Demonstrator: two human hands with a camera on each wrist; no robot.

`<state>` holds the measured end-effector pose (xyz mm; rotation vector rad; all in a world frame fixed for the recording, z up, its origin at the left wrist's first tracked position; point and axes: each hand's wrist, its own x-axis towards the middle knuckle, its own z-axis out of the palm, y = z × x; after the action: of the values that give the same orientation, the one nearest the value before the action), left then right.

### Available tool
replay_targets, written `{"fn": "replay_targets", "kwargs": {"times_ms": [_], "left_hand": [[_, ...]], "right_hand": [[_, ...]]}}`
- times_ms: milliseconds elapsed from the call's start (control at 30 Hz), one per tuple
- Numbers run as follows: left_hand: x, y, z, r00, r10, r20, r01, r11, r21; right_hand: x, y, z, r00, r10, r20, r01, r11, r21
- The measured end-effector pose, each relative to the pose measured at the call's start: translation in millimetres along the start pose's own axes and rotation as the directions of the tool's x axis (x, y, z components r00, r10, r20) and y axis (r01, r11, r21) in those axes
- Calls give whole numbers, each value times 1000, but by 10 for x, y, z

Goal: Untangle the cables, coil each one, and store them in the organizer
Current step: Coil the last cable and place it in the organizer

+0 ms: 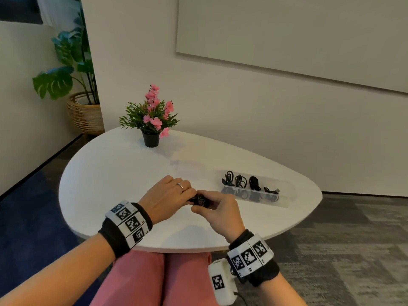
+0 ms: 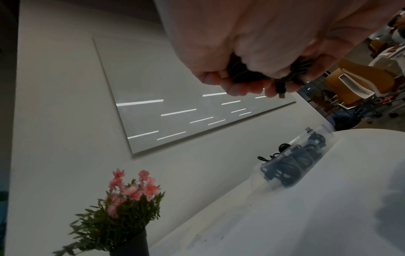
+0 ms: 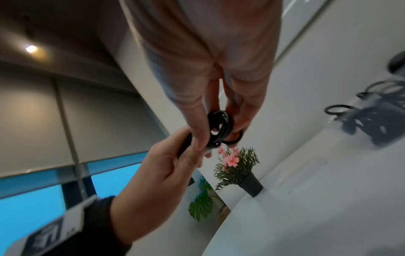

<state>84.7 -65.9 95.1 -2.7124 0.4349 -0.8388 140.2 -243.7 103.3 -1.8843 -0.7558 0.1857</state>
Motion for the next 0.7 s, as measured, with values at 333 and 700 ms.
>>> {"fn": "replay_targets", "kwargs": {"times_ms": [333,700], "left_hand": [[266,410,431,996,-73,52,82,975,-208],[-357,111,698,785,-324,528,506,827,-244]], "right_hand": [[89,331,-318,985,169,40,-152,950,-274],[737,778,-1943,775,307,-552,-565,727,-389]]}}
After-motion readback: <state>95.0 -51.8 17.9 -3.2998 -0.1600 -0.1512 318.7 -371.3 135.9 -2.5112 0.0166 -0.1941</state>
